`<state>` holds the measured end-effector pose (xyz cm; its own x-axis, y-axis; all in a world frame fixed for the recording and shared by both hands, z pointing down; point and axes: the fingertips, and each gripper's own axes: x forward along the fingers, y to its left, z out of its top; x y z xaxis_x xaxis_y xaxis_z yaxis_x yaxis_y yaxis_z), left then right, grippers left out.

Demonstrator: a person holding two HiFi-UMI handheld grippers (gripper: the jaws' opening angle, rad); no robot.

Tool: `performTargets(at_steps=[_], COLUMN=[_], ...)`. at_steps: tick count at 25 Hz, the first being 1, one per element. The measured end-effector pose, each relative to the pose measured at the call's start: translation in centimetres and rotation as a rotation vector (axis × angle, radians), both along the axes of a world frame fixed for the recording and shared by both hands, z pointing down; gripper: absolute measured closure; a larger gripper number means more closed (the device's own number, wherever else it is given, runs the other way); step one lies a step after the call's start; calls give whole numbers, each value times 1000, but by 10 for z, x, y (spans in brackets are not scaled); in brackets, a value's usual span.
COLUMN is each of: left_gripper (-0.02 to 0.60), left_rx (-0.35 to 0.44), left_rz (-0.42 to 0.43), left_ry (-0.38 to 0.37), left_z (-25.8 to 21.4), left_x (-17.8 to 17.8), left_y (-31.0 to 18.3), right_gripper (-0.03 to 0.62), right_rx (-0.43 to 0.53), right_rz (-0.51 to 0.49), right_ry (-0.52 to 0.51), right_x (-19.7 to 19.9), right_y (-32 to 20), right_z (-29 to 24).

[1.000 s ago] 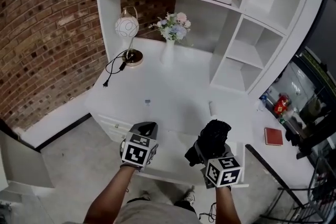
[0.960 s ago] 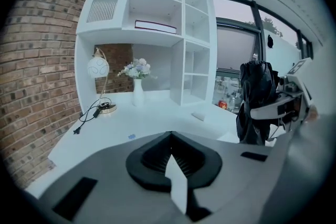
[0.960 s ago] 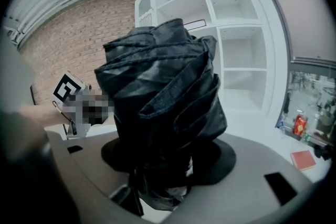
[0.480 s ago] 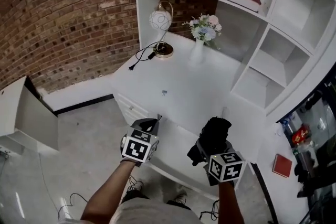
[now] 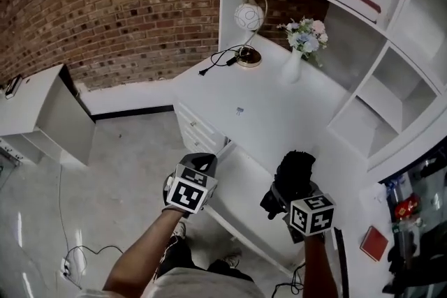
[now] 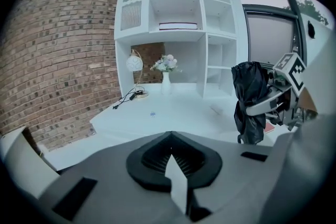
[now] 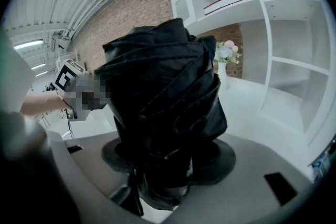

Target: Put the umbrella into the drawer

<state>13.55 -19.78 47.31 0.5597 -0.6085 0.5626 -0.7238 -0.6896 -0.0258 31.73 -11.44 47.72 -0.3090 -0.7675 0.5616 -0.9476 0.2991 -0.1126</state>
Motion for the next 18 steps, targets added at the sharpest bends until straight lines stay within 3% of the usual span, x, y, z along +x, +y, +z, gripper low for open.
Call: performTargets(at_steps=[7, 18], left_gripper=[588, 588], left_rx=[-38, -99], left_rz=[-36, 10], left_ry=[17, 71], left_z=[20, 49], left_x=[-10, 8], left_y=[10, 5], right_gripper=[344, 345], right_rx=[-120, -355], right_rz=[-143, -299], right_ry=[55, 191], right_x=[-11, -13], right_y=[10, 33], right_z=[17, 56])
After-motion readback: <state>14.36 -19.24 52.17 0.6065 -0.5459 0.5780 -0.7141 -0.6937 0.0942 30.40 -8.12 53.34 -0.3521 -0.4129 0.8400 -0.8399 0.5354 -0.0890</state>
